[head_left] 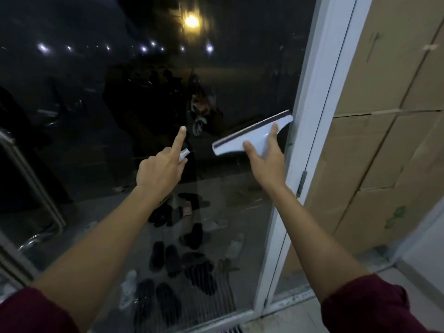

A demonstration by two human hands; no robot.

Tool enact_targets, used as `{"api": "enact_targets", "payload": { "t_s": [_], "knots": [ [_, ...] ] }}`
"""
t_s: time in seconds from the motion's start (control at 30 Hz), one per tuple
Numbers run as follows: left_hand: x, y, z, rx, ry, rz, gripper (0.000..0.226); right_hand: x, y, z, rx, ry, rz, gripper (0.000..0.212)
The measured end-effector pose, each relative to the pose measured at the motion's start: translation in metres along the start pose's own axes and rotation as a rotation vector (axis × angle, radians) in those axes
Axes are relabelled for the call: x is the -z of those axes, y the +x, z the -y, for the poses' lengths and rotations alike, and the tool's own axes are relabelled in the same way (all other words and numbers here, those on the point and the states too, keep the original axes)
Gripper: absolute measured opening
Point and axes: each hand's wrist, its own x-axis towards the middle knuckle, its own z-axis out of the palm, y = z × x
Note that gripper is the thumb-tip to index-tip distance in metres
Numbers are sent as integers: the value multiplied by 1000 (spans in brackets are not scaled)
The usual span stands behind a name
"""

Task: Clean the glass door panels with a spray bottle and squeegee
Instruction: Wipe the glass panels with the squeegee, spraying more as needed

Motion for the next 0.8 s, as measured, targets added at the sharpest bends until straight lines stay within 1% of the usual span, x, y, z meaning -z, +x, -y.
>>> {"api": "enact_targets", "payload": {
  "t_s": [0.03,0.1,0.2,0.33,0.47,0.57,0.63,0.73,0.8],
  "knots": [
    [2,0,0,7,0,5,79,-2,8,9,-45,69,-29,95],
    [4,-1,0,20,-1,6,79,-3,24,22,-70,142,-65,96],
    [5,-1,0,32,-10,3,79,-3,36,27,-43,156,-92,93],
    [0,-4,-5,52,-33,-18,80,-8,26,15,-30,142,-81,90],
    [-6,-4,-3,54,-48,-42,81,-17,8,-4,-59,140,-64,92],
    [-9,-3,-3,63,-70,-56,81,-30,-13,-28,-121,163,-41,92],
    [-9,-4,-4,65,-62,-63,80,-40,-31,-45,-168,133,-28,92],
    [-14,-5,-4,69,-51,-72,79,-55,-67,-71,-208,74,17,93],
    [-18,-6,-4,73,-55,-91,79,-63,-97,-95,-253,29,88,94]
  ]
}}
